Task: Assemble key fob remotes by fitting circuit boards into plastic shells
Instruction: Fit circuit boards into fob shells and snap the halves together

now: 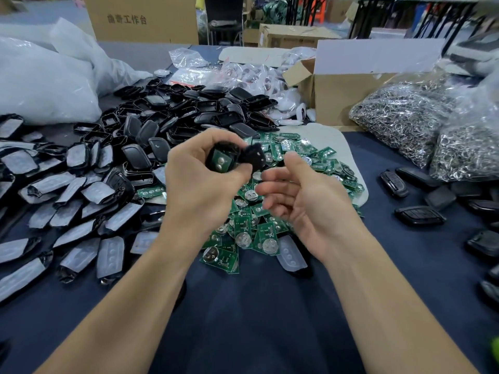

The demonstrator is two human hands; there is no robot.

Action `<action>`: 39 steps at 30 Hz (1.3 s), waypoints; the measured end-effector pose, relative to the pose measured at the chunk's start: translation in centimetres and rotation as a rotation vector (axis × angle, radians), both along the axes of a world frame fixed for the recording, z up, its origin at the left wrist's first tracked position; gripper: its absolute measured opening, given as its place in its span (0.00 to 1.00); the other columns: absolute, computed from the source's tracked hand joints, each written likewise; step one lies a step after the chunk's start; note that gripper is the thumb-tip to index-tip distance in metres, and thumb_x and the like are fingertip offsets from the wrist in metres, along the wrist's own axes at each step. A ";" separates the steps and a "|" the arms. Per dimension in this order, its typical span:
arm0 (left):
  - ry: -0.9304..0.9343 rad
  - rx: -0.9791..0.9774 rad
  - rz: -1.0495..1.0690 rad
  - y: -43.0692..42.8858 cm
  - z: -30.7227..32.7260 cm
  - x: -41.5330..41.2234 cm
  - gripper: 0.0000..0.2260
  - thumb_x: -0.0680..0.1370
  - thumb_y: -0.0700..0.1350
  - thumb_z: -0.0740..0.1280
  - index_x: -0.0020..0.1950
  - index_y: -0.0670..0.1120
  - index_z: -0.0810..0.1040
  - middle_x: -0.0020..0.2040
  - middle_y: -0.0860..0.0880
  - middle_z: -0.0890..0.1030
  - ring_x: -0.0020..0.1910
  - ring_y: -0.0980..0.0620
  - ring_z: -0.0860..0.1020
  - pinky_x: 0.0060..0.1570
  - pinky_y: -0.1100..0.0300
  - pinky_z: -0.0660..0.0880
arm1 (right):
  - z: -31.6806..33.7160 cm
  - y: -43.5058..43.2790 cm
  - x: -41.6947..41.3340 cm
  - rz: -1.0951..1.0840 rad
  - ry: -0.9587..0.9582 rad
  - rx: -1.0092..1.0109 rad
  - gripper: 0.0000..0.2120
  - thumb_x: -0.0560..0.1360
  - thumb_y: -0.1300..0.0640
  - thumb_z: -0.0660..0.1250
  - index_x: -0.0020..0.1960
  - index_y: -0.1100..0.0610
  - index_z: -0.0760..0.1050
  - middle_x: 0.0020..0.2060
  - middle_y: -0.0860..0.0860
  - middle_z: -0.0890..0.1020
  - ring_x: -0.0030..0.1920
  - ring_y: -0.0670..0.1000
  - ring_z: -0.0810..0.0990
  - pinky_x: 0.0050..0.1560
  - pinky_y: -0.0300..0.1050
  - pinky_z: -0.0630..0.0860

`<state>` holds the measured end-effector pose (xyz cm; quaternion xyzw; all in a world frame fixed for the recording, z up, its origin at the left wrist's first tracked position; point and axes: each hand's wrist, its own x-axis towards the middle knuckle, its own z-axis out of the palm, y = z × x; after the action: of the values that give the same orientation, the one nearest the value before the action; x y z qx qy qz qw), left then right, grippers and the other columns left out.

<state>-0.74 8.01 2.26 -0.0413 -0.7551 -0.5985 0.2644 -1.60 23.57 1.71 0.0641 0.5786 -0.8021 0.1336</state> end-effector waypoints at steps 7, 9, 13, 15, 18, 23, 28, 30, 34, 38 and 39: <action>0.055 -0.368 -0.064 0.5 -0.8 0.5 0.09 0.70 0.42 0.73 0.45 0.56 0.84 0.43 0.60 0.85 0.43 0.56 0.83 0.40 0.64 0.77 | -0.4 -0.1 -0.2 -0.092 -0.069 -0.043 0.09 0.79 0.65 0.68 0.41 0.62 0.81 0.27 0.52 0.79 0.23 0.45 0.73 0.23 0.36 0.68; -0.048 -0.218 -0.003 0.5 -1.2 0.3 0.15 0.69 0.36 0.73 0.45 0.57 0.85 0.43 0.57 0.86 0.37 0.57 0.82 0.35 0.62 0.76 | -0.6 0.0 -0.4 -0.148 -0.009 0.014 0.12 0.78 0.67 0.68 0.37 0.59 0.80 0.25 0.50 0.78 0.22 0.45 0.72 0.24 0.36 0.66; -0.288 0.200 -0.016 0.7 -1.2 -0.2 0.10 0.74 0.36 0.76 0.47 0.52 0.85 0.33 0.54 0.82 0.23 0.55 0.70 0.25 0.64 0.69 | -1.0 0.2 -0.4 -0.158 0.188 0.227 0.15 0.76 0.65 0.70 0.32 0.56 0.82 0.27 0.53 0.78 0.24 0.48 0.73 0.25 0.36 0.68; -0.337 0.213 -0.050 0.7 -1.2 -0.3 0.06 0.75 0.39 0.77 0.48 0.50 0.86 0.29 0.52 0.77 0.23 0.55 0.69 0.23 0.66 0.67 | -1.1 -0.1 -0.2 -0.129 0.283 0.347 0.10 0.75 0.62 0.71 0.35 0.56 0.83 0.27 0.51 0.79 0.25 0.48 0.75 0.27 0.37 0.70; -0.327 0.171 -0.098 0.7 -1.0 -0.2 0.07 0.74 0.37 0.77 0.47 0.48 0.85 0.28 0.51 0.76 0.23 0.54 0.69 0.23 0.65 0.66 | -1.3 -0.5 0.0 -0.084 0.360 0.401 0.10 0.75 0.61 0.72 0.35 0.54 0.84 0.25 0.49 0.79 0.24 0.48 0.74 0.26 0.38 0.69; -0.344 0.456 -0.116 0.1 -0.4 -0.4 0.14 0.74 0.31 0.73 0.38 0.49 0.82 0.27 0.54 0.75 0.22 0.57 0.68 0.21 0.68 0.63 | -0.5 -0.4 0.4 0.080 0.086 -0.032 0.10 0.81 0.58 0.67 0.49 0.63 0.84 0.39 0.57 0.82 0.34 0.51 0.77 0.31 0.40 0.73; -0.395 0.621 -0.243 -0.3 -0.1 -0.3 0.11 0.77 0.32 0.69 0.40 0.46 0.77 0.25 0.54 0.73 0.20 0.59 0.66 0.18 0.69 0.60 | -0.1 0.1 0.8 0.369 -0.038 -0.215 0.27 0.77 0.59 0.68 0.72 0.71 0.68 0.56 0.63 0.81 0.48 0.56 0.83 0.48 0.46 0.79; -0.409 0.623 -0.270 -0.4 0.0 -0.3 0.11 0.77 0.32 0.69 0.40 0.46 0.77 0.25 0.53 0.71 0.20 0.59 0.66 0.18 0.69 0.60 | 0.0 0.3 0.8 0.387 -0.032 -0.246 0.31 0.74 0.59 0.69 0.73 0.71 0.67 0.59 0.64 0.79 0.49 0.57 0.82 0.47 0.45 0.78; -0.401 0.488 -0.201 0.0 0.0 -0.2 0.09 0.77 0.35 0.72 0.41 0.46 0.78 0.26 0.52 0.72 0.21 0.58 0.68 0.19 0.68 0.62 | -0.2 0.5 0.7 0.380 -0.042 -0.295 0.29 0.73 0.58 0.70 0.72 0.68 0.72 0.58 0.63 0.79 0.47 0.55 0.81 0.45 0.42 0.79; -0.442 0.555 -0.172 0.1 0.4 -0.1 0.06 0.80 0.46 0.71 0.47 0.45 0.82 0.40 0.47 0.82 0.27 0.57 0.71 0.23 0.67 0.64 | -0.4 0.5 0.6 0.362 -0.071 -0.363 0.19 0.75 0.57 0.69 0.64 0.63 0.81 0.55 0.61 0.81 0.46 0.53 0.82 0.48 0.43 0.79; -0.464 0.619 -0.179 -0.1 0.4 -0.1 0.09 0.82 0.50 0.69 0.50 0.45 0.82 0.44 0.47 0.83 0.28 0.57 0.72 0.24 0.67 0.65 | -0.5 0.5 0.5 0.356 -0.079 -0.379 0.18 0.75 0.57 0.69 0.62 0.62 0.82 0.53 0.60 0.82 0.45 0.53 0.82 0.48 0.43 0.79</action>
<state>-0.87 7.89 2.70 0.1110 -0.5721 -0.8119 0.0332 -1.07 24.09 1.25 -0.0334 0.4145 -0.8569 0.3046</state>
